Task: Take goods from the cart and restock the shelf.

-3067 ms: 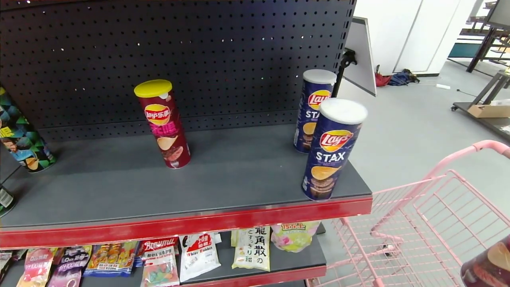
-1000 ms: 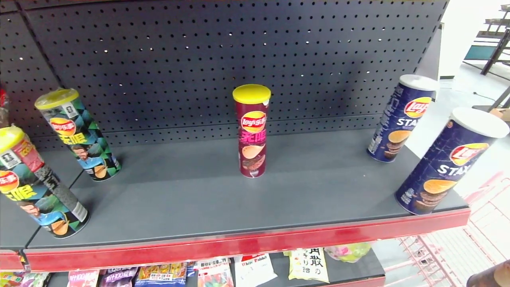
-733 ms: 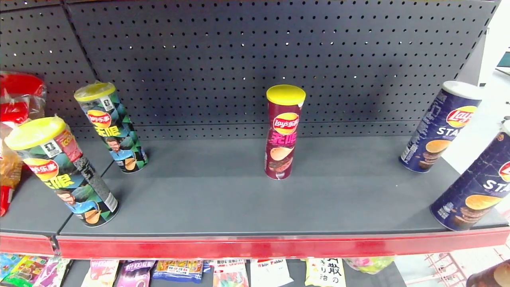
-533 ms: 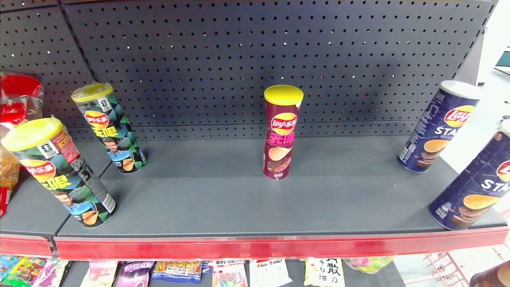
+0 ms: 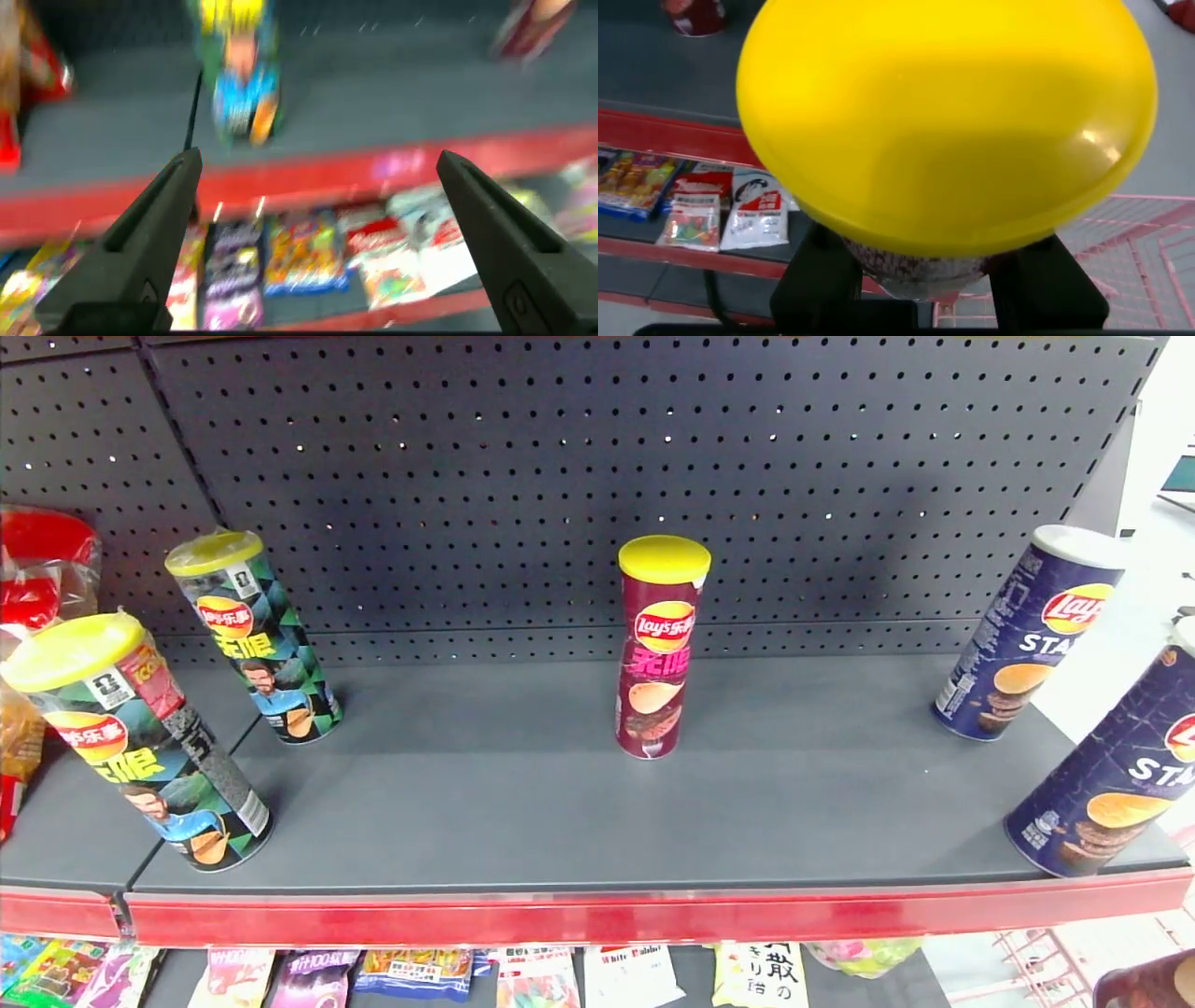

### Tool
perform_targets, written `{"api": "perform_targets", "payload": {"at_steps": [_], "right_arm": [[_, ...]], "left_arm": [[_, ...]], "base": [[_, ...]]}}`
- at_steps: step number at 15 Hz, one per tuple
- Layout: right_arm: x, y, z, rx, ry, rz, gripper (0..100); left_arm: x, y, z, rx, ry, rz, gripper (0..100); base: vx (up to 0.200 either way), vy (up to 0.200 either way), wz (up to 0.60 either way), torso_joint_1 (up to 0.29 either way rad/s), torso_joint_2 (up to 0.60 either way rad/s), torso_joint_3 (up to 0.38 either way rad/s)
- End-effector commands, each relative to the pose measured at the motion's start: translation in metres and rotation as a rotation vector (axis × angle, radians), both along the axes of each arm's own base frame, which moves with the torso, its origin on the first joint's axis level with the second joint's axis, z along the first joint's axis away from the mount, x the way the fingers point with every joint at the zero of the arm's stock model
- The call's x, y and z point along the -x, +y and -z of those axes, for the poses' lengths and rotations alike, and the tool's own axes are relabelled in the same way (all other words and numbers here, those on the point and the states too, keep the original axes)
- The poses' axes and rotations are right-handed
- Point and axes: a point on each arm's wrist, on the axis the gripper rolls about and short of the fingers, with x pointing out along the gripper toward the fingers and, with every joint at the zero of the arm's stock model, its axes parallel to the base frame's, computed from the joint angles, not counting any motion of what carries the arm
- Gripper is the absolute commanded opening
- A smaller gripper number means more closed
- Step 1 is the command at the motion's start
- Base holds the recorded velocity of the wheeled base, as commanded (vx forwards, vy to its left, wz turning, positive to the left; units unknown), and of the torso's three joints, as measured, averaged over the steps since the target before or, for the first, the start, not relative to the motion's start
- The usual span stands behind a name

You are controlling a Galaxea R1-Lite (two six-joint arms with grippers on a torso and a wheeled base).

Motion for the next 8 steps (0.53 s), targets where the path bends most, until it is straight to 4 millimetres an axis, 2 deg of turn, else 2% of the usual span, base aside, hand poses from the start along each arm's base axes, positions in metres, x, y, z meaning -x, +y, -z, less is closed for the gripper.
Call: {"api": "perform_targets", "payload": {"at_steps": [1,3,5,7,8], "right_arm": [[0.001,0.0,-0.001,-0.005,-0.01,-0.018,0],[-0.001,0.002,-0.002,-0.021,0.022,-0.09,0],[-0.005,0.003,0.0,-0.038,0.071,-0.114,0],[-0.006,0.003,0.0,-0.04,0.079,-0.118,0],[-0.006,0.003,0.001,-0.039,0.081,-0.118,0]], "left_arm": [[-0.088,-0.019,-0.124,-0.027,0.111,0.368,100],[-0.134,-0.043,-0.127,-0.074,0.178,0.532,100],[-0.178,-0.076,-0.125,-0.08,0.185,0.652,100],[-0.214,-0.104,-0.117,-0.085,0.198,0.732,100],[-0.221,-0.11,-0.114,-0.084,0.204,0.758,100]], "base": [[0.0,0.0,0.0,0.0,0.0,0.0],[0.0,0.0,0.0,0.0,0.0,0.0],[0.0,0.0,0.0,0.0,0.0,0.0],[0.0,0.0,0.0,0.0,0.0,0.0],[0.0,0.0,0.0,0.0,0.0,0.0]]}}
